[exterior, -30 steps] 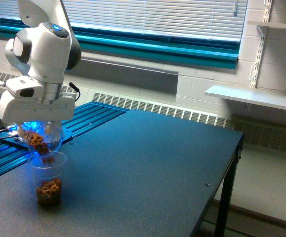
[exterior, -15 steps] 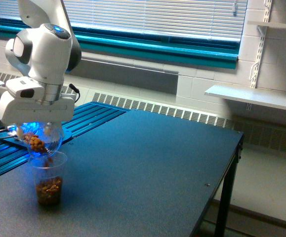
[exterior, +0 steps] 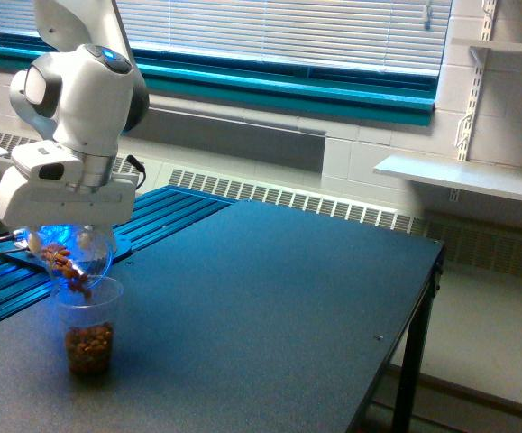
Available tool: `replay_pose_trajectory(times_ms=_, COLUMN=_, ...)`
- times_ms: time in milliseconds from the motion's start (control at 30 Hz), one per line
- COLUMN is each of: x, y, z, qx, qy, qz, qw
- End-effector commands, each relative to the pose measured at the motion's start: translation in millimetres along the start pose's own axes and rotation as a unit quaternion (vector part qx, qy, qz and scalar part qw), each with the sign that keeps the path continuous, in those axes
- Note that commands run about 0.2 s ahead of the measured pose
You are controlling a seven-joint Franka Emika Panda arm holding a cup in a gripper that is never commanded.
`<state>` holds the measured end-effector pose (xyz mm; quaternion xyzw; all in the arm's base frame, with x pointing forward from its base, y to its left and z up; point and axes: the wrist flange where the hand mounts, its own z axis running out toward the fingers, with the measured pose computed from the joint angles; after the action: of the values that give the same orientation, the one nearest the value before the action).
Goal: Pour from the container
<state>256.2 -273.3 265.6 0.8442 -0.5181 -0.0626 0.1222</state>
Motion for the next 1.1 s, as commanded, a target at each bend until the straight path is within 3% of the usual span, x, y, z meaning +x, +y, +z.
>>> replay_pose_trajectory(times_ms=33, x=3.8, y=-5.7, z=-3.9, qx=-0.006, qy=0.008, qz=-0.008, qw=0.9999)
replay_pose_trajectory(times_ms=667, x=6.9, y=-13.9, z=-8.2, qx=-0.018, qy=0.013, qz=-0.027, qw=0.9994)
replay_pose_trajectory(times_ms=1100, x=6.2, y=-2.2, z=1.6, qx=-0.055, qy=0.018, qz=-0.042, qw=0.9974)
